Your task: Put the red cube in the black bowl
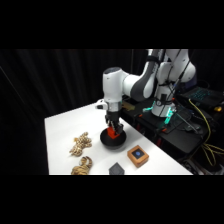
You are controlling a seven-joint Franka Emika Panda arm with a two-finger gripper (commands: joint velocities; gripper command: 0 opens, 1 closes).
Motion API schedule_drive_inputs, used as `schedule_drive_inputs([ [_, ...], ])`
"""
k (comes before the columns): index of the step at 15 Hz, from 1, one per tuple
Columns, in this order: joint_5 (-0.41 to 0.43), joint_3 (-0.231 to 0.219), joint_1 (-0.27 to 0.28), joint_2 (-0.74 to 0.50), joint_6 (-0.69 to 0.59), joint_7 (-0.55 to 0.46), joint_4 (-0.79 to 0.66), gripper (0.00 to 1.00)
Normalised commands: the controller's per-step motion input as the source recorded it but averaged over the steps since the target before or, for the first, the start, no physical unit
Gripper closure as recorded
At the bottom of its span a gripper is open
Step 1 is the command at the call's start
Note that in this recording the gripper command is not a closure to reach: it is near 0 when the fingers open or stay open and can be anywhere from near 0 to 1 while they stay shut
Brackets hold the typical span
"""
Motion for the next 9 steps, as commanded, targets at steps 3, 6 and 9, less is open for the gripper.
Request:
schedule_drive_inputs([
  [3,0.054,0.013,0.004,0.18,0.28,-0.02,0.03,0.0],
  [6,-0.006,-0.025,0.025,0.04,0.17,0.03,0.02,0.0],
  [9,-0.034,-0.049,0.04,-0.12,-0.03,0.07,-0.03,0.0],
])
